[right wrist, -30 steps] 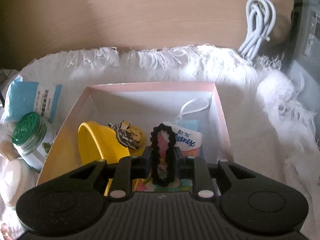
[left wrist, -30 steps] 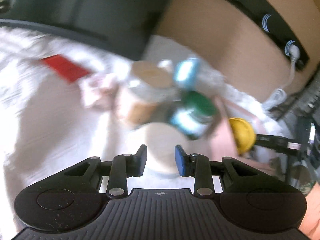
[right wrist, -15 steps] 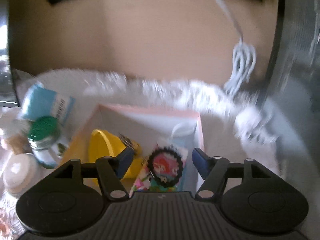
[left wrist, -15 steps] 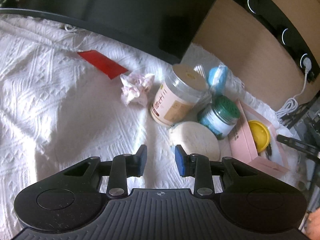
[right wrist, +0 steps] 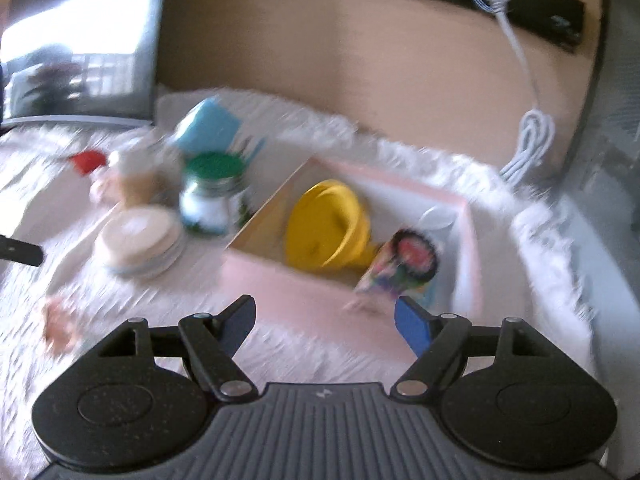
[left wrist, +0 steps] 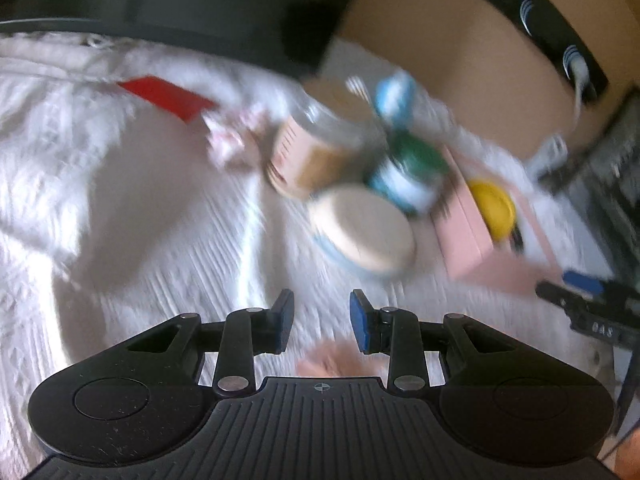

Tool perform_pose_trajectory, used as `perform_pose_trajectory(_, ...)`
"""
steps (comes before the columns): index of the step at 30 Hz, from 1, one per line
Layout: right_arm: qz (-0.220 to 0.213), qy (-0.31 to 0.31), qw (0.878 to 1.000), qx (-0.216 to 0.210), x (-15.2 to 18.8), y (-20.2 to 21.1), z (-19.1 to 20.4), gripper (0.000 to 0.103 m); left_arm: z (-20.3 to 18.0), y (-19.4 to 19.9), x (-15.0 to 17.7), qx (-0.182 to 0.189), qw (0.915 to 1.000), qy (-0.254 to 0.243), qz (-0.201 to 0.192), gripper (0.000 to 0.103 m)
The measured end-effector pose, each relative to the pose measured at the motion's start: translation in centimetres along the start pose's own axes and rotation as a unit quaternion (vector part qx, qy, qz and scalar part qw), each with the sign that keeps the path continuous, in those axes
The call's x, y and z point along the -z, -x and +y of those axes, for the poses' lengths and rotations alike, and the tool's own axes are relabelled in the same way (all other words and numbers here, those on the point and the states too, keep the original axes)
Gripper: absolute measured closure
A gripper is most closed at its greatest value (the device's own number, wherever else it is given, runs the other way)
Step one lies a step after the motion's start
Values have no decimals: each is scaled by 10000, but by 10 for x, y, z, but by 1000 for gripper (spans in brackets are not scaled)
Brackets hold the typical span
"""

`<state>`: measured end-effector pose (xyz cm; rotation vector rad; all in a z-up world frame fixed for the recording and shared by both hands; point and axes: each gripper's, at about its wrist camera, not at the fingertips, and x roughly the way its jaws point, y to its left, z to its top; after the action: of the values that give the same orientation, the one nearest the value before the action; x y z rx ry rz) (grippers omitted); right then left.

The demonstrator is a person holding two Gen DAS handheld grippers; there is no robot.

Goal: Organize soft objects
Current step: 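Reach the left tool to the pink ribbon bow and grasp it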

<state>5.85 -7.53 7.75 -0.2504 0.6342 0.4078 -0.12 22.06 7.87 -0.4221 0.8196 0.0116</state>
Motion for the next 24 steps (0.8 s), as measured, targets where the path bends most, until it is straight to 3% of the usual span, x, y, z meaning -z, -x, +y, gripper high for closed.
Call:
perform_pose_trajectory(5,146,103,9994,-281,12,4,22,26,-14,-6,20,138,9990,118,403,70)
perform_pose_trajectory(8,213,128,9991,-337,16,3,30,26,-26,-12,28,-285,9980,92,563,70)
perform_pose_trajectory(18,271,202,9981,-508,20,3,47,26,-46,-35,37,-872,9948,-492,192,70)
perform_pose_trajectory(22,230,226,9977,-591,15,0,51,26,-50,-36,38,-860,9938,-668,221,71)
perform_pose_trajectory(24,194,244,9975,-638,11,-2,55,26,-52,-35,40,-912,9927,-750,254,78)
